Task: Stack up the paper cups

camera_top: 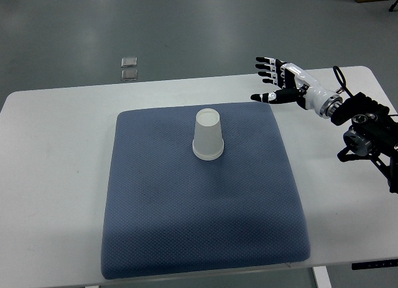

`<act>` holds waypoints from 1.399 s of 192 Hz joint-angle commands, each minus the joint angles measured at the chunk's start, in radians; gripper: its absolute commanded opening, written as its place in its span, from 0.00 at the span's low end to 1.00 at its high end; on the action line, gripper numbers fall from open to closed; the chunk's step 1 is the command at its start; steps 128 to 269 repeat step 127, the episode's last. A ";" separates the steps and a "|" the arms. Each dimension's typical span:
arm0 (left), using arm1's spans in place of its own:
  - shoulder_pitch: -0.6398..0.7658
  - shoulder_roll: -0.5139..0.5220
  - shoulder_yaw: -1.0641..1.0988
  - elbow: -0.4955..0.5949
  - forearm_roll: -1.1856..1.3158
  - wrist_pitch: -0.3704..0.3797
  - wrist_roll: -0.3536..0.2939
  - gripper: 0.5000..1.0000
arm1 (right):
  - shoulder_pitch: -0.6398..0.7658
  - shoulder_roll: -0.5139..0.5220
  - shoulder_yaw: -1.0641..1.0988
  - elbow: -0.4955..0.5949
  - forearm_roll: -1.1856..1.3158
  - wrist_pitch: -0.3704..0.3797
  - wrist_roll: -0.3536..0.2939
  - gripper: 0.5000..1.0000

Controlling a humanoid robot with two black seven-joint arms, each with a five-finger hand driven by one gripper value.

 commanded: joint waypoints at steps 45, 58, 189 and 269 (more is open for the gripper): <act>0.000 0.000 0.000 0.000 0.000 0.000 0.000 1.00 | -0.033 0.037 0.009 -0.128 0.176 -0.003 0.003 0.83; 0.000 0.000 0.000 0.000 0.000 0.000 0.000 1.00 | -0.039 0.040 0.015 -0.129 0.185 -0.002 0.003 0.83; 0.000 0.000 0.000 0.000 0.000 0.000 0.000 1.00 | -0.056 0.060 0.023 -0.126 0.242 0.006 0.012 0.83; 0.000 0.000 0.000 0.000 0.000 0.000 0.000 1.00 | -0.056 0.060 0.023 -0.126 0.242 0.006 0.012 0.83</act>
